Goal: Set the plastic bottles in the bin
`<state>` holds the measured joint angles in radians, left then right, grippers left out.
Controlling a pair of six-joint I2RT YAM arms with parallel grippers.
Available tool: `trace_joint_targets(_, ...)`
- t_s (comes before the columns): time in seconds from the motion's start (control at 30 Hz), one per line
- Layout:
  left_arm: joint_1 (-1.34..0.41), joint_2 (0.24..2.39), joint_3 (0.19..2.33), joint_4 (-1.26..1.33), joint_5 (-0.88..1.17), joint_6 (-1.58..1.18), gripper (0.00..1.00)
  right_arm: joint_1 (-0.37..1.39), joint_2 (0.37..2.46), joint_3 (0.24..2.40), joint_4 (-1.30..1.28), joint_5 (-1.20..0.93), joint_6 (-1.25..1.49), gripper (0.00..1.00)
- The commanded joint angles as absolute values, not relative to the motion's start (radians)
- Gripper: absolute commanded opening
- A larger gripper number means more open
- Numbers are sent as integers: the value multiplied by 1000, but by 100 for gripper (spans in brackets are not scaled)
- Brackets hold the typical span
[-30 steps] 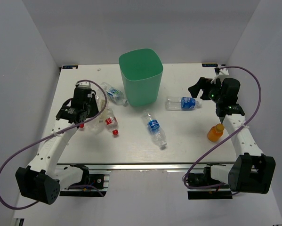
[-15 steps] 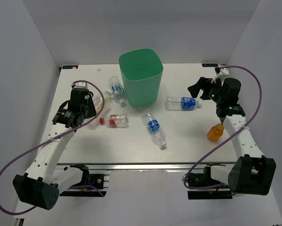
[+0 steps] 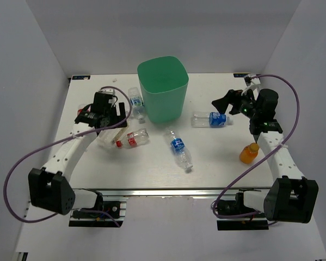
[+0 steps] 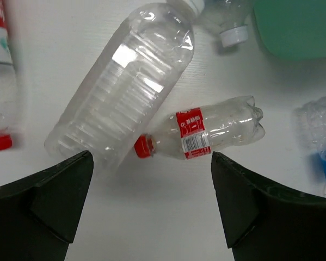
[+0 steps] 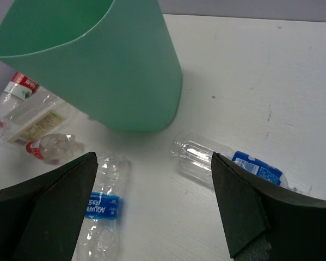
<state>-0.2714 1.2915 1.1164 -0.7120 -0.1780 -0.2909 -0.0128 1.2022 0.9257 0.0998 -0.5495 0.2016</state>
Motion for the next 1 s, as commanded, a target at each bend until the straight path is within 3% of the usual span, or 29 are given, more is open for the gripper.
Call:
trace_joint_targets(0.0, -276, 1382, 1238, -635, -106, -166, 98, -12, 1247, 942, 164, -670, 192, 89)
trace_joint_targets(0.27, -276, 1572, 1293, -492, 37, 181, 98, -12, 1296, 969, 97, -669, 140, 89)
trace_joint_targets(0.47, -275, 1837, 1525, -638, -90, 216, 98, -12, 1275, 960, 90, -646, 133, 89)
trace_joint_targets(0.97, -252, 2049, 1598, -657, -130, 229, 98, -12, 1229, 937, 89, -597, 120, 89)
